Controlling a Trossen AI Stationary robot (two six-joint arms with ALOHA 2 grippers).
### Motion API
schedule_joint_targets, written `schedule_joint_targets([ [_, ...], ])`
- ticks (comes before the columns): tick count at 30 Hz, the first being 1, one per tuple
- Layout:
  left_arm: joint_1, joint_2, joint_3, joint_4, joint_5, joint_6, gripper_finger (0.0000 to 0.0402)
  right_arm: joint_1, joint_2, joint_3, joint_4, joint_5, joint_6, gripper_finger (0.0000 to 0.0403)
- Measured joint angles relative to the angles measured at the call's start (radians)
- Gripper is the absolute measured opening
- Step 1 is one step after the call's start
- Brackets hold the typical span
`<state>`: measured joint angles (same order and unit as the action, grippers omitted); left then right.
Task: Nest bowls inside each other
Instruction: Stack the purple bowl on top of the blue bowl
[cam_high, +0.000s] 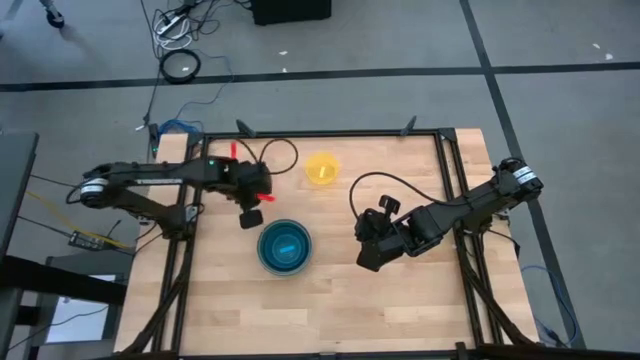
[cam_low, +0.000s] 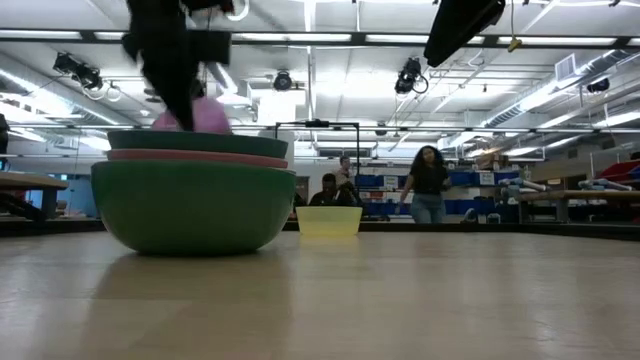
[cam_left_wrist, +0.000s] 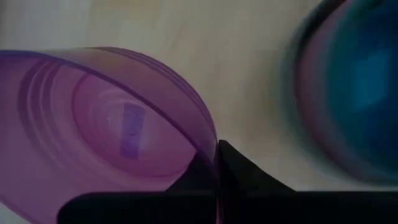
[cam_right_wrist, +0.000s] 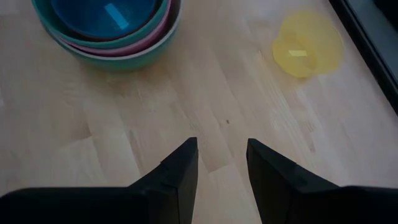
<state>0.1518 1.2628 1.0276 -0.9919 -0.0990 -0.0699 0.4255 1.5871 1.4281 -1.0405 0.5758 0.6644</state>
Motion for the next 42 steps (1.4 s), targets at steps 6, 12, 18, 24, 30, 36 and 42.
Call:
schedule_joint_targets([
  [6, -0.215, 0.019, 0.074, 0.097, 0.013, -0.102, 0.0003, -0.001, 0.0, 0.0, -0.073, 0.038, 0.105, 0.0117],
  [12, -0.4, 0.085, 0.075, 0.151, -0.044, -0.262, 0.0003, -0.005, 0.0, 0.0, -0.122, 0.054, 0.146, 0.0115],
  [18, -0.508, 0.15, 0.076, 0.192, -0.051, -0.394, 0.0003, -0.008, 0.0, 0.0, -0.121, 0.053, 0.146, 0.0114],
  [24, -0.548, 0.22, 0.075, 0.254, -0.038, -0.439, 0.0005, -0.01, 0.0, 0.0, -0.118, 0.056, 0.145, 0.0114],
  [30, -0.549, 0.236, 0.075, 0.322, 0.002, -0.456, 0.0036, -0.01, 0.0, 0.0, -0.117, 0.052, 0.145, 0.0114],
  [36, -0.549, 0.234, 0.134, 0.257, 0.033, -0.489, 0.0071, -0.01, 0.0, 0.0, -0.117, 0.05, 0.145, 0.0114],
  [42, -0.549, 0.233, 0.209, 0.181, 0.02, -0.488, 0.008, -0.01, 0.0, 0.0, -0.117, 0.05, 0.145, 0.0113],
])
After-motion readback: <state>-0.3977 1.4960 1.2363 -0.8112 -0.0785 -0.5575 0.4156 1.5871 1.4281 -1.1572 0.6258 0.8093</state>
